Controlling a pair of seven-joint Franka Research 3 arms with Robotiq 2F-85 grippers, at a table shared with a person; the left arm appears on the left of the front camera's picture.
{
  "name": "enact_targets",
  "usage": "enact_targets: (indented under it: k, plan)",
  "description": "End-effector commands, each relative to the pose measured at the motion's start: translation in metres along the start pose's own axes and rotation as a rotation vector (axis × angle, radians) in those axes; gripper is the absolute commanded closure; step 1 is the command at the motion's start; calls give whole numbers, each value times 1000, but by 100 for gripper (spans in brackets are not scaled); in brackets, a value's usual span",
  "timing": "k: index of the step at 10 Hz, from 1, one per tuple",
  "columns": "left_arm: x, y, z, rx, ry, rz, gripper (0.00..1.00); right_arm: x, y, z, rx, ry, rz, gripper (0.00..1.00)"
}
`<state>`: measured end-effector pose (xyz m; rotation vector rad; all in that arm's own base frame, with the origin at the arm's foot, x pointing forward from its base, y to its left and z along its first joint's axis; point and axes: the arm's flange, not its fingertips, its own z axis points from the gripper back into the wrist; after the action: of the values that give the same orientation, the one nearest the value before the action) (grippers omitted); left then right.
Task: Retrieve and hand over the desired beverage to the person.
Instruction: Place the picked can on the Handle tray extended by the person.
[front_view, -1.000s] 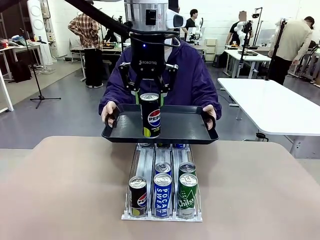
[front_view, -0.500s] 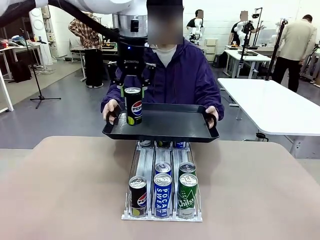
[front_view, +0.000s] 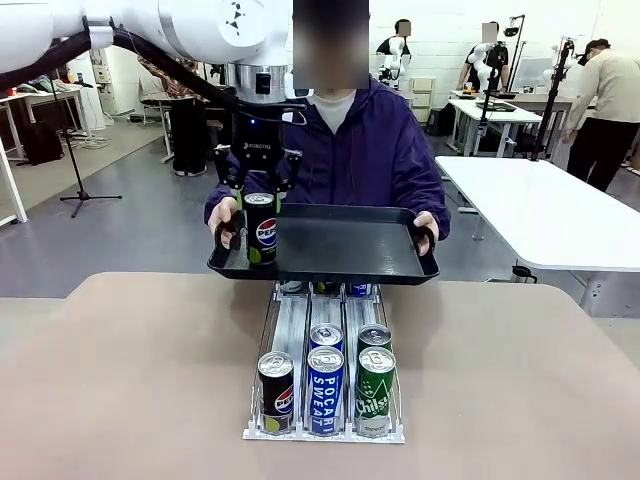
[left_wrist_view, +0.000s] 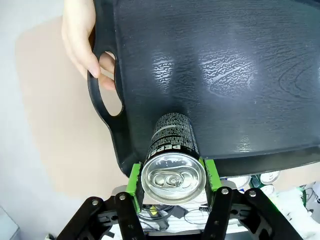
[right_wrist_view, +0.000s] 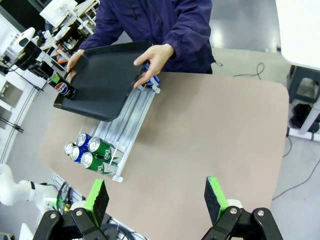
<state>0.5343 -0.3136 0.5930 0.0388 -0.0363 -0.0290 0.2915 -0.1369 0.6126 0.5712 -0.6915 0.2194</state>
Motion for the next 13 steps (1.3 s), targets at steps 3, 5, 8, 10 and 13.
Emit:
enact_targets:
  k: [3,5,8,10,13]
  plan:
    - [3,1,-1,-7,-16,-17,34,2,-2,-1,33,-12,11,0]
    - [2,1,0,-11,-17,-28,0,2,-2,-1,33,-12,11,0]
    - [1,3,2,-13,-20,-34,0,2,-2,-1,33,-12,11,0]
    - [-2,2,5,-15,-22,-38,0,2,-2,-1,33,-12,11,0]
    - [-74,3,34,-38,-75,-189,0,2,-2,-1,33,-12,11,0]
